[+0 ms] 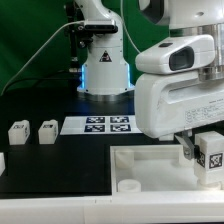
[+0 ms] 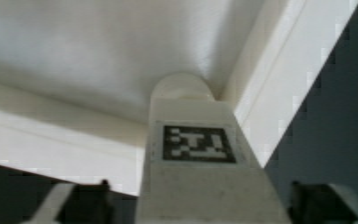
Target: Assemble one leg
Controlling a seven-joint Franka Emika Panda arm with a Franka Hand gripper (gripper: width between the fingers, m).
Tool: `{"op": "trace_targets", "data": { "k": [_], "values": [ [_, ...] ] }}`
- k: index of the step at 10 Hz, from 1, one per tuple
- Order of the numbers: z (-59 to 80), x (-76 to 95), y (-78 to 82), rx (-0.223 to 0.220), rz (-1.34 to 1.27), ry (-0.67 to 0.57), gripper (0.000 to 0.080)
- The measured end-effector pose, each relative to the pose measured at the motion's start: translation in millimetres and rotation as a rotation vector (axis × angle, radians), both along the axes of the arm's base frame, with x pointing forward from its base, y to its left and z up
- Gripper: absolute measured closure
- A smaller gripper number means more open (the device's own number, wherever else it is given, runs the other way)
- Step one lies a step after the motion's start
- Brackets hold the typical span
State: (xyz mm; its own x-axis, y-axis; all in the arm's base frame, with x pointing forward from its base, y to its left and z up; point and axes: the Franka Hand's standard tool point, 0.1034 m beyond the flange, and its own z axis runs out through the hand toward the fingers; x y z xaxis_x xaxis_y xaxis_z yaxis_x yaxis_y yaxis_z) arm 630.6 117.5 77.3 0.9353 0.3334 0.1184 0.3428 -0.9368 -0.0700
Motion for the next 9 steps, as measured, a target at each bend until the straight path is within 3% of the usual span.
{"op": "trace_targets", "data": {
  "k": [1,2,6,9],
  "values": [
    [0.0,0.0,0.0,0.000,0.000,0.000,0.0401],
    [0.0,0.0,0.0,0.000,0.000,0.000,0.0508],
    [-0.8,1.3,0.1,0.006,-0.033,-0.003,0.0508],
    [-1.1,5.5,-2.3,0.045,-0.449,0.016,0.0506]
  ]
}}
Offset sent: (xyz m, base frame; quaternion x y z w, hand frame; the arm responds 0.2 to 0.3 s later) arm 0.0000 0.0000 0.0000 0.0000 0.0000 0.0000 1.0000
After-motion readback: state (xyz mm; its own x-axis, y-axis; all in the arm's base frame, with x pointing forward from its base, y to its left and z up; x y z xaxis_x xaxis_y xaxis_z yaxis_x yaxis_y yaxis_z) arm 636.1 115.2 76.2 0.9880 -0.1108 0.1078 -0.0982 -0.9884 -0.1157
